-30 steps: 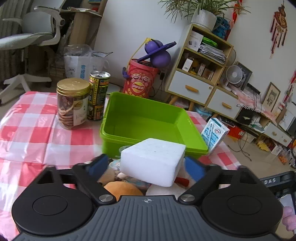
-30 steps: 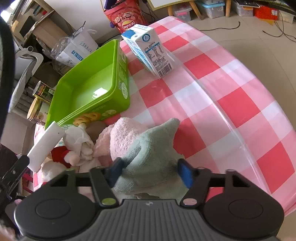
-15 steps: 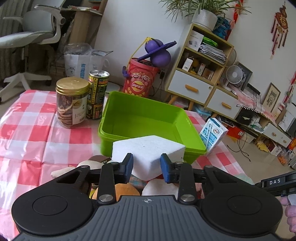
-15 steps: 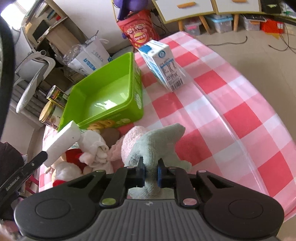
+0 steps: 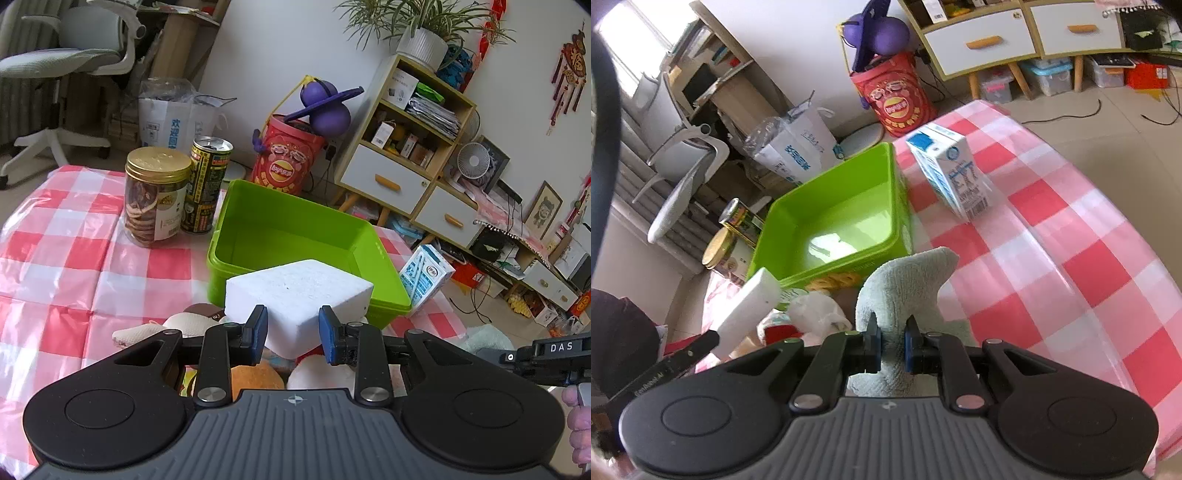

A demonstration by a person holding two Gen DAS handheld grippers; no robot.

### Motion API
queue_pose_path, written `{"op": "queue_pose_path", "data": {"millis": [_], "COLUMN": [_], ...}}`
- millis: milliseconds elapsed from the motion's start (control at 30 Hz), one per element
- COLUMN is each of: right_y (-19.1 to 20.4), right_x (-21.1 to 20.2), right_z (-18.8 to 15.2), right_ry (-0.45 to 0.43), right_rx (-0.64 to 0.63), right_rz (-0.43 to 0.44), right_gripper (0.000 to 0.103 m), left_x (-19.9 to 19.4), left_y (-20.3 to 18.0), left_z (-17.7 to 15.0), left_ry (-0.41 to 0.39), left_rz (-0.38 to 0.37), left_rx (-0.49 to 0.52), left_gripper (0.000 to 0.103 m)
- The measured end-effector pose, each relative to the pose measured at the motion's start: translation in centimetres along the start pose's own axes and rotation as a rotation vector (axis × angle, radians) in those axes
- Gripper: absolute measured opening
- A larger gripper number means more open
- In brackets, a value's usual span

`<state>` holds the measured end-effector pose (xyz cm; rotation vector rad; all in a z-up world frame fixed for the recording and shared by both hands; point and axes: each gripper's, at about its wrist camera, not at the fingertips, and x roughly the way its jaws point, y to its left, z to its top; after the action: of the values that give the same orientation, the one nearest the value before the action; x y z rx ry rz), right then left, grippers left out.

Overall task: Organize soft objects
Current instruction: 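Grasp the white foam block with the left tool while the right tool grasps the grey-green towel, then place the foam block in the green tray with the left tool while the right tool drops the towel there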

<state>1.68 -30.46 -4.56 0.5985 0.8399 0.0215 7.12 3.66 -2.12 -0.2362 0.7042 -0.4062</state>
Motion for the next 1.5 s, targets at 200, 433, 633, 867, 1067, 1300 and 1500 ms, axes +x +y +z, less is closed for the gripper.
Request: {"op": "queue_pose_path", "data": {"millis": [200, 433, 633, 867, 1067, 1300, 1500], "right_y": [0.8, 2.4, 4.9, 7.6, 7.3, 5.5, 5.5], "right_x": [-0.3, -1.5, -2.5, -0.5, 4.1, 9.3, 11.1], "right_z": [0.4, 1.2, 2.9, 6.2, 6.8, 6.6, 6.0], "right_ry": [-0.036, -0.123, -0.193, -0.282, -0.311, -0.209, -0.143], "right_rx": [-0.003, -0.009, -0.037, -0.057, -0.075, -0.017, -0.026], "right_rz": [0.041, 0.111, 0.138, 0.165, 0.139, 0.104, 0.062], "right_gripper": [0.0, 0.0, 0.0, 0.0, 0.0, 0.0, 0.0], "left_x": [-0.5, -2.1, -2.4, 1.3, 6.9, 11.3, 13.1], "left_y": [0.0, 0.1, -0.9, -2.0, -2.5, -1.3, -1.2], "left_z": [0.0, 0.8, 2.5, 5.2, 4.8, 3.8, 3.7], "left_ry": [-0.018, -0.08, -0.108, -0.094, -0.078, 0.023, 0.054], "left_rz": [0.009, 0.026, 0.055, 0.093, 0.116, 0.139, 0.185], "left_rx": [-0.001, -0.051, -0.046, 0.01, 0.103, 0.059, 0.088], "left_gripper": [0.028, 0.027, 0.027, 0.027, 0.027, 0.027, 0.027]}}
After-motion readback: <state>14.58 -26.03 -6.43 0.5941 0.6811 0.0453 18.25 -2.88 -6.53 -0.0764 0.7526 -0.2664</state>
